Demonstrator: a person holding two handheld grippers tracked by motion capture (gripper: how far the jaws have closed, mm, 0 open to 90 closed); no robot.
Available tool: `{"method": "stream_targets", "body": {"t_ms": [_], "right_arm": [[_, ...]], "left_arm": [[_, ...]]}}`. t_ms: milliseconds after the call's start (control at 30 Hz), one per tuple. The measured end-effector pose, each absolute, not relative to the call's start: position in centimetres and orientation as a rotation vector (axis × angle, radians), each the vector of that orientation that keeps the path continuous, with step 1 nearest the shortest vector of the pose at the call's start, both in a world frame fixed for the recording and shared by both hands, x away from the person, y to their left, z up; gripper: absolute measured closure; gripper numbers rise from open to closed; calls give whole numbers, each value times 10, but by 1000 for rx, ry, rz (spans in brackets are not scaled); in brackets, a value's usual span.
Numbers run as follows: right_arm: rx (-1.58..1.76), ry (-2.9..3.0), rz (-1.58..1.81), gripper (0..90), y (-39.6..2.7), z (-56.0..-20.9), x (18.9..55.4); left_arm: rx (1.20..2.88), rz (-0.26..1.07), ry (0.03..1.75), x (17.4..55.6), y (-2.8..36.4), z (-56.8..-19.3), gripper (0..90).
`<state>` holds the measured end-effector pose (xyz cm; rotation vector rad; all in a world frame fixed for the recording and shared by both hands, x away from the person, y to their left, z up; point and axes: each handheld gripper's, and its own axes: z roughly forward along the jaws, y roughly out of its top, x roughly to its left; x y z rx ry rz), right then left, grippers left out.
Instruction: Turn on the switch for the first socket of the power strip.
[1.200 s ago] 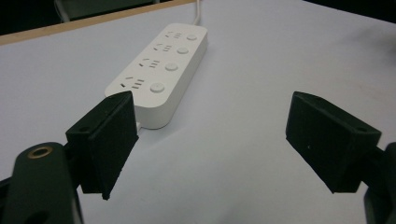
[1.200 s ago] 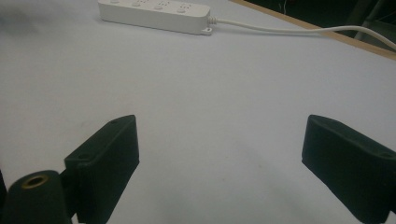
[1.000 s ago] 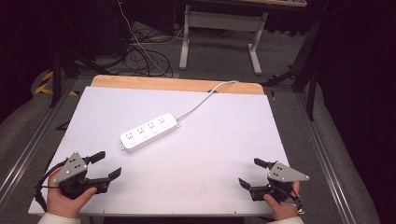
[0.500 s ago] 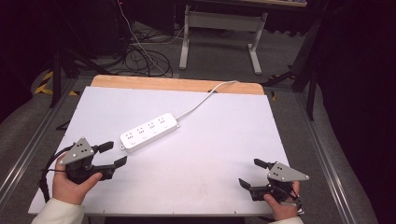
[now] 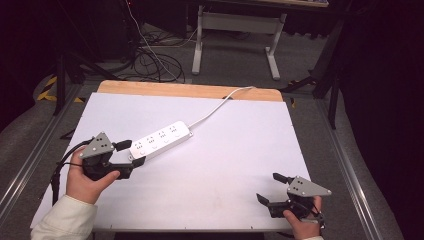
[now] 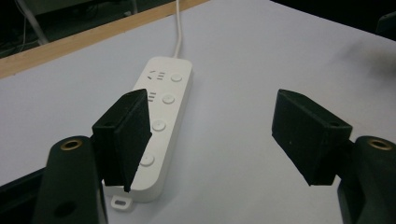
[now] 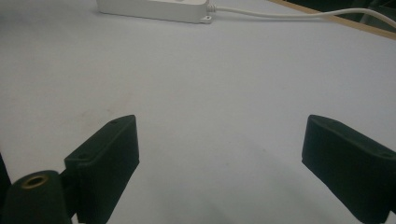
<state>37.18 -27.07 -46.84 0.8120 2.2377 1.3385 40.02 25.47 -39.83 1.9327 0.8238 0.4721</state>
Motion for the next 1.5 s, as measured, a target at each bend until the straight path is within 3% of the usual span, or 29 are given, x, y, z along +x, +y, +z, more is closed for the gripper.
{"method": "stream_targets", "body": {"t_ms": [700, 1500], "right_arm": [[826, 2246, 1323, 119, -273, -471, 364], [810, 2252, 1335, 119, -272, -470, 367]], "left_arm": [[1956, 456, 780, 435, 228, -374, 332], [1993, 420, 789, 476, 194, -380, 402]]}}
